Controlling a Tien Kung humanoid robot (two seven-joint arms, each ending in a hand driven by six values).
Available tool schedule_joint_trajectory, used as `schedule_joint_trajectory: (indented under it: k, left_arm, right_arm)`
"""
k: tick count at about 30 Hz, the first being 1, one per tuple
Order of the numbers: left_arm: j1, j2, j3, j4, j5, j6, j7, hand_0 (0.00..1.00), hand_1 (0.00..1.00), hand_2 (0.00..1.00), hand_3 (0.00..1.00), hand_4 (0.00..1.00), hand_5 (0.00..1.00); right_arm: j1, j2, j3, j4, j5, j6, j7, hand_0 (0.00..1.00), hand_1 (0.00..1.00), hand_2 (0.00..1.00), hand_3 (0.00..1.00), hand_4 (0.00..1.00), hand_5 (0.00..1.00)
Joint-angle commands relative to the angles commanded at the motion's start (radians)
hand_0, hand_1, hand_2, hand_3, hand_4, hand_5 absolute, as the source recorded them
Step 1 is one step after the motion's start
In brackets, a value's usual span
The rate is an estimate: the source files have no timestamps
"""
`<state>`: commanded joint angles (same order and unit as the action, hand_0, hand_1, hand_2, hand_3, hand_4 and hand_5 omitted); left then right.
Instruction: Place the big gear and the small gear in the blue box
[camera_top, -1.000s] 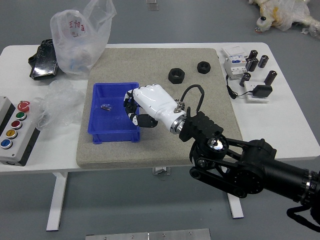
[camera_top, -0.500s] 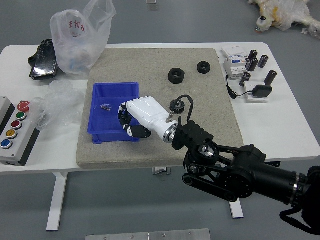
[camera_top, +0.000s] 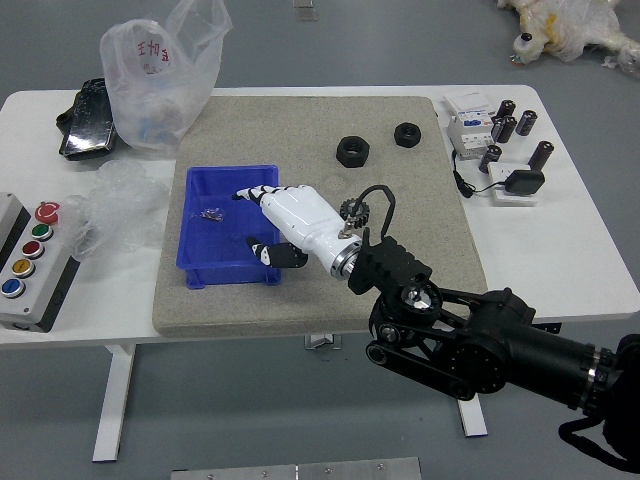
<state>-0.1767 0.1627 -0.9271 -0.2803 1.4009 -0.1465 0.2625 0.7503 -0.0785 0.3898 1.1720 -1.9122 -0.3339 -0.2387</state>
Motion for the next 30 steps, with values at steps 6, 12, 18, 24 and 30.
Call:
schedule_joint_trajectory:
  k: [6,12,18,24,30]
  left_arm:
    - [0.001,-0.002,-0.002,-0.001,0.002,-0.001,0.002,0.715,0.605,0.596,0.671,0.693,0.487]
    - [-0.002,0.001,-0.005,-0.001,0.007,-0.002,0.002,0.715,0.605,0.596,0.671,0.692,0.487]
    - [-0.005,0.000,-0.003,-0.001,0.007,-0.003,0.001,0.715,0.605,0.596,0.672,0.692,0.489]
    - [-0.005,-0.001,-0.002,-0.001,0.009,-0.004,0.001,0.715,0.605,0.596,0.672,0.692,0.488]
    - [-0.006,-0.001,-0.003,-0.001,0.013,-0.005,0.001,0.715,0.605,0.595,0.672,0.692,0.487]
  right_arm:
    - [0.025,-0.029,0.082,-0.083,0.037,-0.001,-0.001,0.399,0.726,0.816,0.836,0.627,0.221]
    - [0.082,-0.068,0.058,-0.178,0.105,0.076,-0.033,0.412,0.749,0.879,0.893,0.777,0.241]
    - [0.111,-0.062,-0.002,-0.242,0.147,0.150,-0.055,0.430,0.807,0.949,0.973,0.923,0.369]
    - [0.134,-0.048,-0.055,-0.306,0.175,0.175,-0.052,0.431,0.813,0.960,0.992,0.993,0.450]
    - [0.154,-0.035,-0.117,-0.366,0.209,0.179,-0.049,0.426,0.799,0.922,0.967,0.993,0.451]
